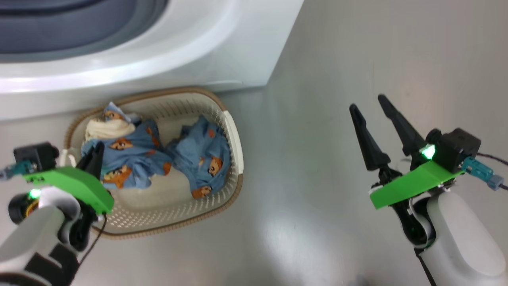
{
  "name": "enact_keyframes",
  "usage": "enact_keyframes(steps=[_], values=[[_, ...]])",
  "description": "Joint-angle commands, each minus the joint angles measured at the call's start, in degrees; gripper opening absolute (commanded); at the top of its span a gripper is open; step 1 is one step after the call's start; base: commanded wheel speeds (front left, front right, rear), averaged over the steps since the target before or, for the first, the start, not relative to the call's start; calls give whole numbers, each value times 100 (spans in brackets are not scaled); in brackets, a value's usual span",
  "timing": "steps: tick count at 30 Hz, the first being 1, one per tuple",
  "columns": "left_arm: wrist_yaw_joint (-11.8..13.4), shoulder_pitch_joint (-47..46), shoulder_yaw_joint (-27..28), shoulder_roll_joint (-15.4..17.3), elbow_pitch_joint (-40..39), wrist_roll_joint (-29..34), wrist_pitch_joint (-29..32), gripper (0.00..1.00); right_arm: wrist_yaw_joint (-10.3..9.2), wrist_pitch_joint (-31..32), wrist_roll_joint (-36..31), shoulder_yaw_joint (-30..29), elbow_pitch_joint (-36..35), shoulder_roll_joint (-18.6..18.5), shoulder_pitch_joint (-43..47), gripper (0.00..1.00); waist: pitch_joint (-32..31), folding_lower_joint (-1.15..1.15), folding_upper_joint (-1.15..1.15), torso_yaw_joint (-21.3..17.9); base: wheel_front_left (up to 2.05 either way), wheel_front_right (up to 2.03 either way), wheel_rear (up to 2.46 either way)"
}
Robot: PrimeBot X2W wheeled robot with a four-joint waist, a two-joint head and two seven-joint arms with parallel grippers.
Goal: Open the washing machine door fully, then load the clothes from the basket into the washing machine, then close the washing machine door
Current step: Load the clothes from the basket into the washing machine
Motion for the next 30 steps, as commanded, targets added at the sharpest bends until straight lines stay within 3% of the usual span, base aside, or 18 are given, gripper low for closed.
enact_keyframes(steps=[1, 18, 30], values=[[-9, 311, 479, 197, -173, 300, -76, 0, 9, -69, 117, 89, -54, -27, 319, 100, -571, 0, 0, 193, 0, 0, 0], [-9, 2468, 3107, -166, -1798, 2422, -77, 0, 9, -69, 423, -9, 212, -218, 1247, 100, -2092, 0, 0, 261, 0, 0, 0], [-9, 3665, 4204, -538, -3020, 3342, -77, 0, 9, -69, 517, -242, 205, -333, 1696, 100, -2710, 0, 0, 298, 0, 0, 0]])
